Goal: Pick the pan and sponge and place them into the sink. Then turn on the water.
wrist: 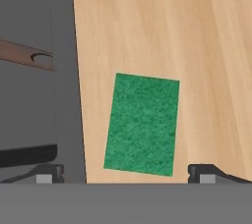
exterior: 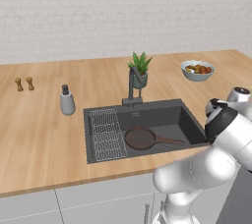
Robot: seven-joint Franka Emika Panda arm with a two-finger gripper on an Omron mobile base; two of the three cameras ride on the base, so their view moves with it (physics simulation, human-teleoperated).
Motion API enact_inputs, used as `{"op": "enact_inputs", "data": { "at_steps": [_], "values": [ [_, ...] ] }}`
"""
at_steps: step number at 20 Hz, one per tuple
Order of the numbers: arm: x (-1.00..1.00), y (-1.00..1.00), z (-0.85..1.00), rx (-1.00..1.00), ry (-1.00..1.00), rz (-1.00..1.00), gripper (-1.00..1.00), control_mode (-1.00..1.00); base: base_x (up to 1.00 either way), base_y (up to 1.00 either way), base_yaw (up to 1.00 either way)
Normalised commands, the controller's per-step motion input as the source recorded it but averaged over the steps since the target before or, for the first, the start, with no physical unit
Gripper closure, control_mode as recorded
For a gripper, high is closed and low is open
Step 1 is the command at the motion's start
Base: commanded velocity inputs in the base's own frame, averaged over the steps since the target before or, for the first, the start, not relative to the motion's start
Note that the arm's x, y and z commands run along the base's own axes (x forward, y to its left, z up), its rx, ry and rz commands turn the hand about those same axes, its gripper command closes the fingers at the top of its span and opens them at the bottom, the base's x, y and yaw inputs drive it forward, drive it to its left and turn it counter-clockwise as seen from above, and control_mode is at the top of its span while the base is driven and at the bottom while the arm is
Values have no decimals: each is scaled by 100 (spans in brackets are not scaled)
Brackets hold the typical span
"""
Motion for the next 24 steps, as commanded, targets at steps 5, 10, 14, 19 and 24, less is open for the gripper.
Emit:
{"op": "enact_inputs", "data": {
  "at_steps": [5, 10, 14, 19, 24],
  "values": [
    [13, -11, -19, 2, 0, 0, -100, -100, 0, 0, 0],
    [8, -3, -21, 0, 0, 0, -100, -100, 0, 0, 0],
    [1, 0, -24, 0, 0, 0, -100, -100, 0, 0, 0],
    [1, 0, -27, 0, 0, 0, -100, -100, 0, 0, 0],
    [1, 0, -17, 0, 0, 0, 100, -100, 0, 0, 0]
  ]
}}
